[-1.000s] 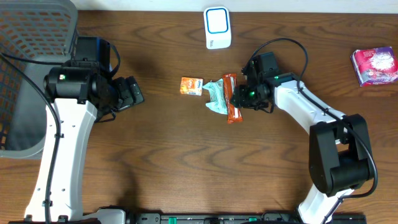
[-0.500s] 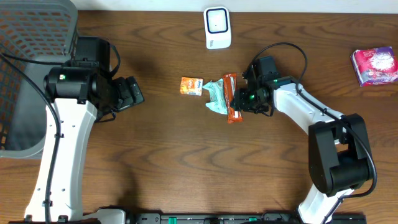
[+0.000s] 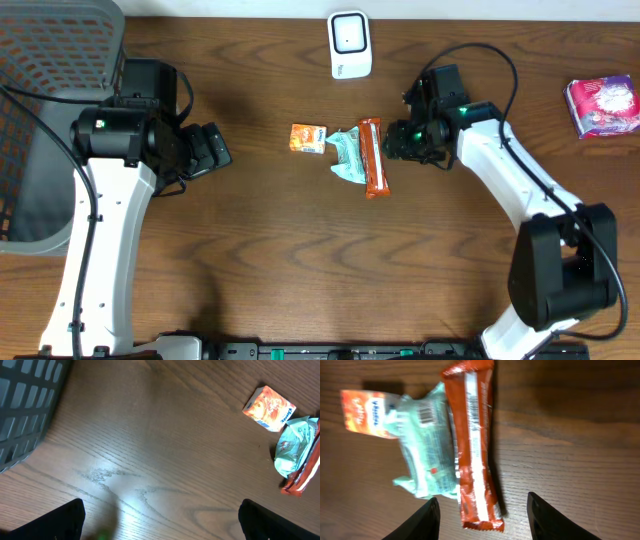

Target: Scan the item barcode

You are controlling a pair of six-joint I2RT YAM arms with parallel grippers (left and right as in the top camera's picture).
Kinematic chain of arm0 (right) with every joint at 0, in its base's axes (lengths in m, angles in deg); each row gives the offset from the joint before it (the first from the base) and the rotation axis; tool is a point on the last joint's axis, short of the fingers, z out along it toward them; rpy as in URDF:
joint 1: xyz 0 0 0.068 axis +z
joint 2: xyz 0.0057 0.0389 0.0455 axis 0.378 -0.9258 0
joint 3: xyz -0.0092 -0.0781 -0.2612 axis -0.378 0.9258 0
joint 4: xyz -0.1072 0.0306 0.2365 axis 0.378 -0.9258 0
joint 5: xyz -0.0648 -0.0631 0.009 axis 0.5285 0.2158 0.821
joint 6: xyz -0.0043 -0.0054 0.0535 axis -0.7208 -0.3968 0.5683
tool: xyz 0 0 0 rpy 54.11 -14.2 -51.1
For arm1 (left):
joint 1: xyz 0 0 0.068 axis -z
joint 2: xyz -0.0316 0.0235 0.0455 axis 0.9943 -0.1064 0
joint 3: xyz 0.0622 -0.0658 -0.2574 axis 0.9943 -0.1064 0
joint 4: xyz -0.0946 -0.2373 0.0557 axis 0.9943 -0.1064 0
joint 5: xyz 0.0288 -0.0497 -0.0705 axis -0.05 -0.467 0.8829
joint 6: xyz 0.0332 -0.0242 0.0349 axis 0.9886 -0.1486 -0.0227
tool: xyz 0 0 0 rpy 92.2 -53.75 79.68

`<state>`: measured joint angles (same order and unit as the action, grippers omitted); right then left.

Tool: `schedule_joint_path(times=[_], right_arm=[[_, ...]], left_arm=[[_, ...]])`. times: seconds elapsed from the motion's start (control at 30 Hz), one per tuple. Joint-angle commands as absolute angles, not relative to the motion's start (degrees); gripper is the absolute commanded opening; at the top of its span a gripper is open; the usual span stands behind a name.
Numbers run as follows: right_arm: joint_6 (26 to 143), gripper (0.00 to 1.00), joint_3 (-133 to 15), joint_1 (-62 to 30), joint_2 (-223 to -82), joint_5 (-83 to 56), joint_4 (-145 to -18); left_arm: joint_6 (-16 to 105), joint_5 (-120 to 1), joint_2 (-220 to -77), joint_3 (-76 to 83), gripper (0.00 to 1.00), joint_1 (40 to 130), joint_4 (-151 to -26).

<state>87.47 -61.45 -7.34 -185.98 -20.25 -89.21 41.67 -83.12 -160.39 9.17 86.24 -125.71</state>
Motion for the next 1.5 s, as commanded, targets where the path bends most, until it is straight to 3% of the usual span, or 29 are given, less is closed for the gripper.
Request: schedule_joint_path(times=[0.0, 0.33, 0.97, 1.27, 1.47], right_arm=[[86.5, 0.51, -62.2, -4.1, -185.5, -12.2, -89.9], [88.2, 0.33, -61.9, 6.9, -189.6, 5.3, -87.8], [87.8, 0.34, -62.3, 9.4, -199.2, 21.6, -90.4], [87.5, 0.40, -69.9, 8.6, -197.7, 23.0, -100.0], [84.3, 0.42, -71.1, 9.6, -197.8, 22.5, -98.0]], left_arm=[[41.2, -83.7, -160.8, 9.0, 0.98, 86.1, -125.9], [41.2, -83.7, -160.8, 9.0, 0.98, 86.1, -125.9], [41.2, -83.7, -160.8, 9.0, 0.98, 86.1, -125.9], [41.2, -83.7, -160.8, 9.0, 0.98, 86.1, -125.9], [41.2, -83.7, -160.8, 9.0, 0.98, 86.1, -125.9]])
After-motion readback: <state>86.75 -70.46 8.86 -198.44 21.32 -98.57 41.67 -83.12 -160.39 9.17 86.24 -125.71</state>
